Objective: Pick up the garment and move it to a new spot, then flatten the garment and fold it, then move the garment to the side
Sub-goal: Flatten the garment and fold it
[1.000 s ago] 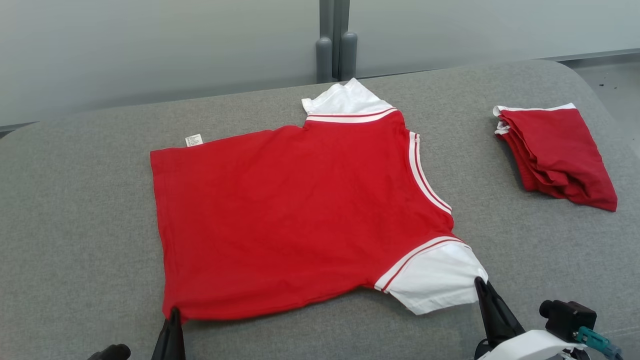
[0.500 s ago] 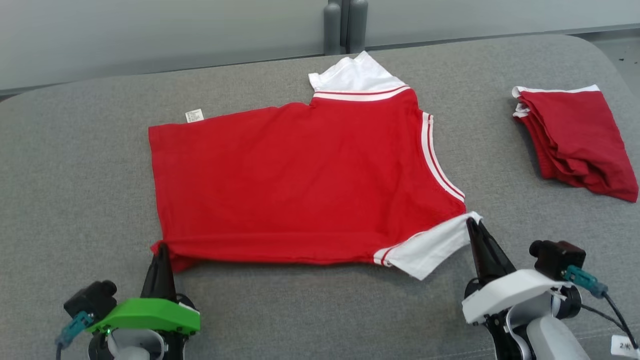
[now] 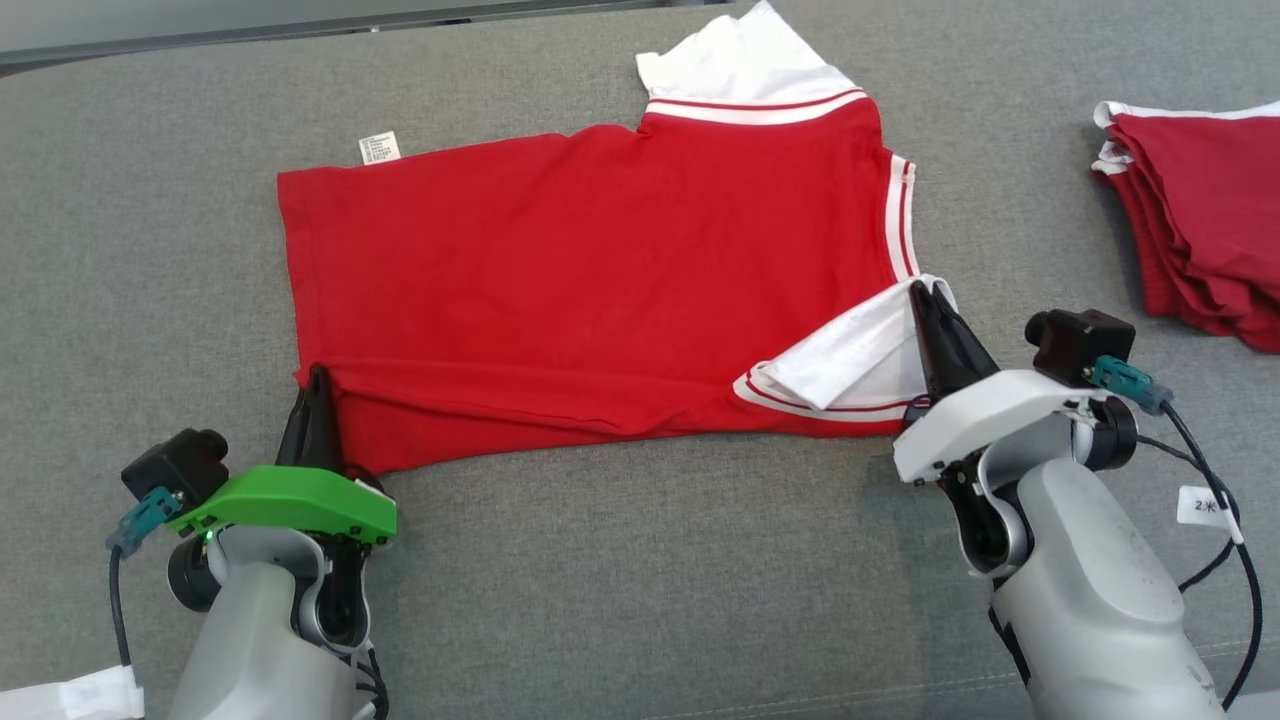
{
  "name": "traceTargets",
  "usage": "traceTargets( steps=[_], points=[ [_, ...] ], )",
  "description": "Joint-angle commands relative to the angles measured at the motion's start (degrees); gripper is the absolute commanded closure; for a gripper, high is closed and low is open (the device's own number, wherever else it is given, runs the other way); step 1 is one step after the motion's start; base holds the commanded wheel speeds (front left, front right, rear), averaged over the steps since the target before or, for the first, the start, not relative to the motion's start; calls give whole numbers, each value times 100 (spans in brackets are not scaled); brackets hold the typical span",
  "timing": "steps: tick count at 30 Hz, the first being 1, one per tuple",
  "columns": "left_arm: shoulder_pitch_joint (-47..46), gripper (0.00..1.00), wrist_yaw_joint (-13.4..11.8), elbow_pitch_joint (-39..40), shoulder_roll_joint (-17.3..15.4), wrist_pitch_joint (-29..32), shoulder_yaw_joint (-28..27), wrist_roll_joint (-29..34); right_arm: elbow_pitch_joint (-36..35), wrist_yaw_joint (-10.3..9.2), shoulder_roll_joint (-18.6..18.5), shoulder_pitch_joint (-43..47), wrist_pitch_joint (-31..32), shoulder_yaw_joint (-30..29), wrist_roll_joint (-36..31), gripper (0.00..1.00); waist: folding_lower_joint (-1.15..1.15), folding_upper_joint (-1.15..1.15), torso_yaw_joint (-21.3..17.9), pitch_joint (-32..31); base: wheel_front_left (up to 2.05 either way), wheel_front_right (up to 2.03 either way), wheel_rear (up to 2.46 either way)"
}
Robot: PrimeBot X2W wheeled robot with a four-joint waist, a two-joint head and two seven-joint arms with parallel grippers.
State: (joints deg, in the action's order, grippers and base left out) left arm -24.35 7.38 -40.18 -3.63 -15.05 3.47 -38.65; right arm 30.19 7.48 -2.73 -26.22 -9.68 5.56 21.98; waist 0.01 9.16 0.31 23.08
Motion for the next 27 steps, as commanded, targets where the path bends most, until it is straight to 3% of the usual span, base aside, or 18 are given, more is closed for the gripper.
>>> traceTargets(
  steps=[1,19,20,21,22,23,24,27],
  points=[
    [-108,100,13,-37,-34,-15,-18,54,94,2,-18,-105,-40,20,-14,100,-1,1,49,133,0,0,0],
    [-744,100,13,-546,-41,-15,206,129,2459,2,-17,-1804,-377,309,159,100,-1,1,133,420,0,0,0],
    [-755,100,14,-565,-43,-15,211,138,2551,2,-17,-1874,-393,360,185,78,-1,1,136,426,0,0,0],
    [-770,75,14,-576,-43,-15,218,149,2645,2,-16,-1943,-407,415,196,57,-1,1,142,432,0,0,0],
    [-785,55,14,-575,-41,-15,226,157,2730,2,-16,-2008,-416,469,214,10,-1,1,148,438,0,0,0],
    [-791,14,14,-571,-37,-15,234,160,2809,2,-19,-2065,-424,499,231,0,-1,1,155,443,0,0,0],
    [-792,0,14,-566,-32,-15,249,169,2877,2,-20,-2123,-440,530,251,0,-1,1,163,446,0,0,0],
    [-782,0,14,-536,-26,-15,291,206,3025,2,-19,-2262,-484,612,275,0,-1,1,179,456,0,0,0]
  ],
)
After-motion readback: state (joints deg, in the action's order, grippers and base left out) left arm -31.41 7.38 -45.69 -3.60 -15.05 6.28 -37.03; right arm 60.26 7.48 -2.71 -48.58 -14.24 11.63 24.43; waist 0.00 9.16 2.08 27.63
